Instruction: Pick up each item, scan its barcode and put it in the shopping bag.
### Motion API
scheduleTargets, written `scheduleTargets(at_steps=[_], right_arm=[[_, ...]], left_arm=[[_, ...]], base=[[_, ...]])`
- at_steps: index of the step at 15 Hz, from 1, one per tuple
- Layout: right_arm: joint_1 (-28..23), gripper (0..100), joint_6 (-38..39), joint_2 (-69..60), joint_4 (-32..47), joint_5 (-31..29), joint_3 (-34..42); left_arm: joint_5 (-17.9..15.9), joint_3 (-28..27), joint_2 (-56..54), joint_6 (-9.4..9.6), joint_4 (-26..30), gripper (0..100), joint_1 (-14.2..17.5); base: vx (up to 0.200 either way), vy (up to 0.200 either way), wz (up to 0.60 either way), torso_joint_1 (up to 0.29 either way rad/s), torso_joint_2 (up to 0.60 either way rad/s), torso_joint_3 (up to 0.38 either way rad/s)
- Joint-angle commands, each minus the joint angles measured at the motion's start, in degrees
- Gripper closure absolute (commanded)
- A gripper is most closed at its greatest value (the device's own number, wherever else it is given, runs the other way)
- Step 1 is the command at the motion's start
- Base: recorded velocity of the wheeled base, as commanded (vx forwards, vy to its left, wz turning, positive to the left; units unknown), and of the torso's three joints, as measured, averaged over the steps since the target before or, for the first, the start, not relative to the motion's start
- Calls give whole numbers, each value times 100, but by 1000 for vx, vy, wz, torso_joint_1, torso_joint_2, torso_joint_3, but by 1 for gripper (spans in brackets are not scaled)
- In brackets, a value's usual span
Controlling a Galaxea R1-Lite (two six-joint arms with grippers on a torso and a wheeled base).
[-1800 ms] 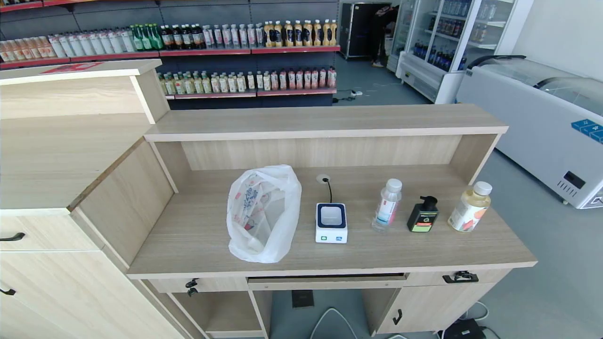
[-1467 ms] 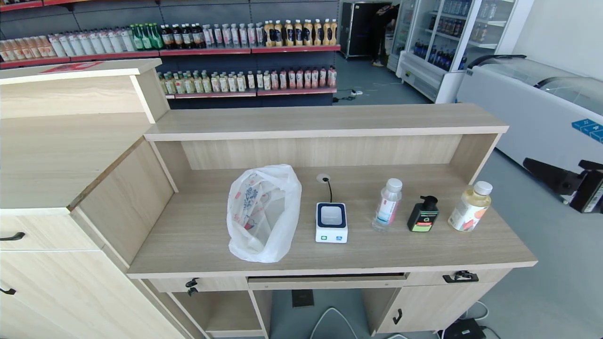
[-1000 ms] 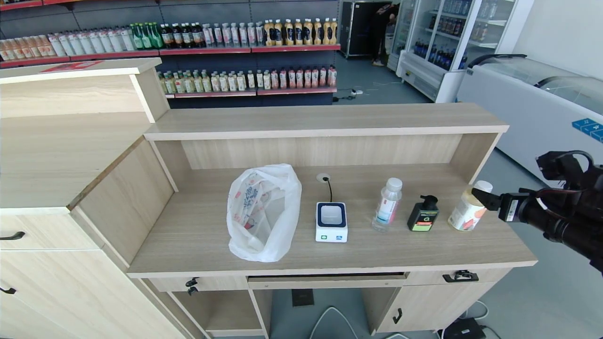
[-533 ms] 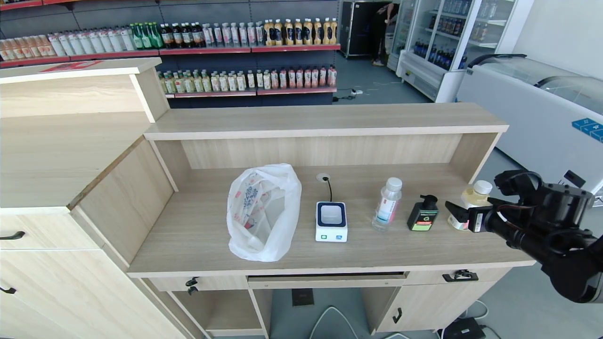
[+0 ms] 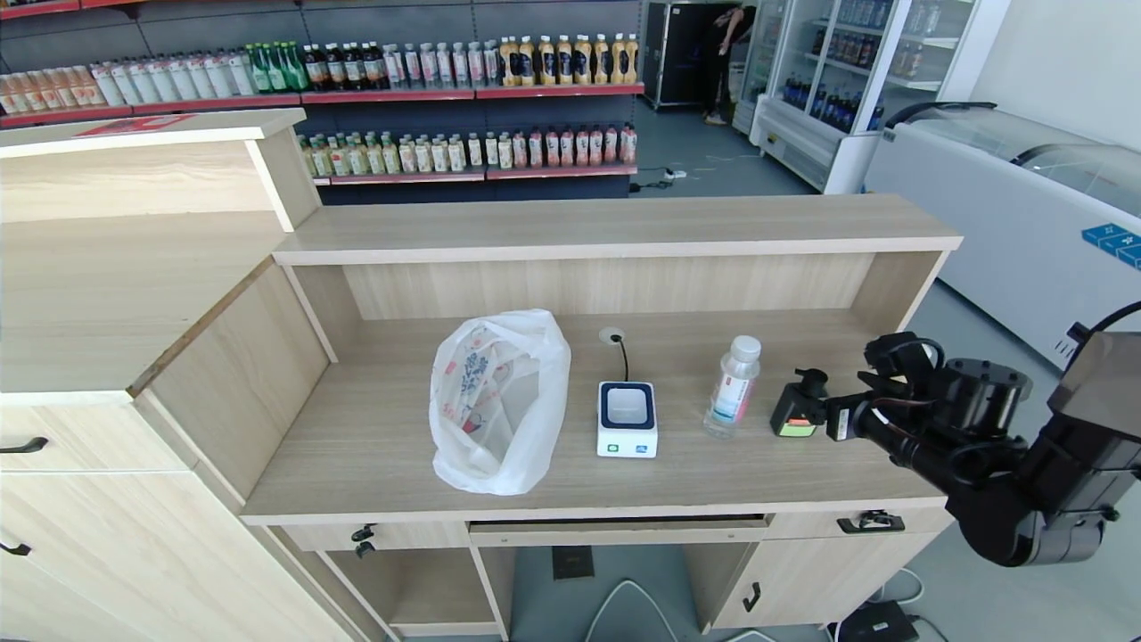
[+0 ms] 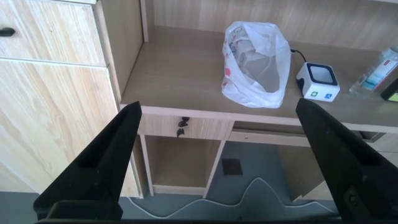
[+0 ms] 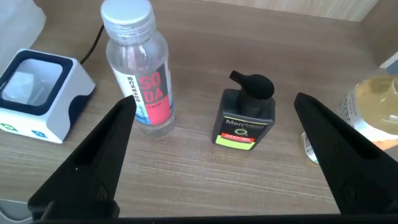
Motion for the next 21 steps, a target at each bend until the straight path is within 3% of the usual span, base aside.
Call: scheduleTargets(at_steps=[1,21], right_arm=[[26,0,-41,334,-5,-7,-322],[589,0,126,1705,346,178,-2335]], left_arm=[[0,0,-2,-3,-1,0,-1],[0,0,-2,-3,-1,0,-1]], base=[[0,0,0,0,0,0],[0,0,0,0,0,0]])
